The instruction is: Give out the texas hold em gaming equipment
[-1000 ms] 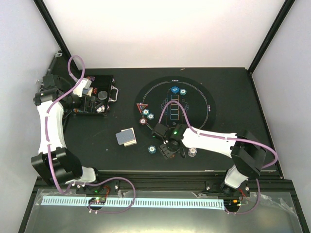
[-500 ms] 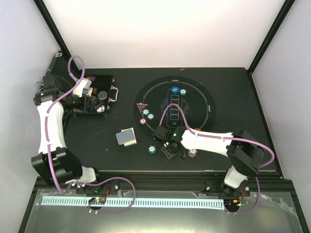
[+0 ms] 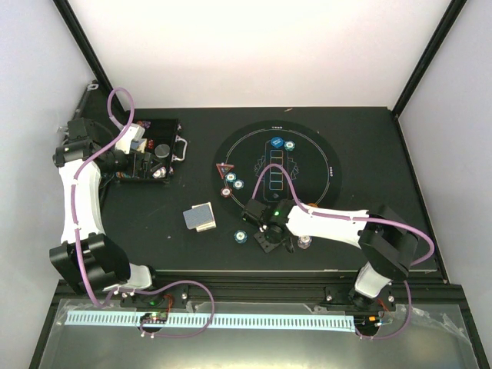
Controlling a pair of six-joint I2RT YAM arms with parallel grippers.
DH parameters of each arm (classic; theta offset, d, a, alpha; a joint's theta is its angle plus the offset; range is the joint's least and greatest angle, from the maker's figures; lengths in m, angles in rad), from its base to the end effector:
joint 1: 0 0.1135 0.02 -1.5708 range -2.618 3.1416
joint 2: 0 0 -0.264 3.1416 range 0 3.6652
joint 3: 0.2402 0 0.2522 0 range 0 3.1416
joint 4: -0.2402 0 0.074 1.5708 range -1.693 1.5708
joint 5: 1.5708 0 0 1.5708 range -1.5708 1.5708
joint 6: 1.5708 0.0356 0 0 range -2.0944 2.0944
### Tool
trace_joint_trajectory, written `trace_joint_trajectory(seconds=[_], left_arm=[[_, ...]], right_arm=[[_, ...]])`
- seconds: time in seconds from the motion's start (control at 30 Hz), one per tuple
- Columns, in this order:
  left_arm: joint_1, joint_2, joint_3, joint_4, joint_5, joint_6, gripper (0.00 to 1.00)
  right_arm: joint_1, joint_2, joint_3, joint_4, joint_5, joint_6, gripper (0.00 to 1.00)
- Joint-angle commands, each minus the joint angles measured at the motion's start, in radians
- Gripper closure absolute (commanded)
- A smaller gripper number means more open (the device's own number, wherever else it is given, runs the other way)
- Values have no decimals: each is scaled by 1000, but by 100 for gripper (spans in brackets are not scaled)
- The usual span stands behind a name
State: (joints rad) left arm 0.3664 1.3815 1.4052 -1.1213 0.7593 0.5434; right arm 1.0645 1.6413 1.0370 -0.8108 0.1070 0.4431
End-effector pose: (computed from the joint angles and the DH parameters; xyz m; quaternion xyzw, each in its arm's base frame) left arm 0.2509 0.0700 0.3497 0.1663 0.8917 -0.2280 0.3539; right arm 0.1446 0.2528 0.1790 -0.3004 0.9492 0.0143 0.0931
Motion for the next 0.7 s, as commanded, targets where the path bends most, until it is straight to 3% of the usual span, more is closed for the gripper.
trace_joint_trajectory(seconds=[0.0, 0.33, 0.67], left_arm=[[11, -13, 22, -22, 7, 15, 1], [10, -11, 19, -24, 11, 16, 1], [11, -19, 19, -27, 5, 20, 1]], right_arm=[[-3, 0, 28, -18, 23, -8, 52], [-3, -25, 85, -72, 37, -24, 57], [-33, -31, 118, -91, 53, -46, 77]])
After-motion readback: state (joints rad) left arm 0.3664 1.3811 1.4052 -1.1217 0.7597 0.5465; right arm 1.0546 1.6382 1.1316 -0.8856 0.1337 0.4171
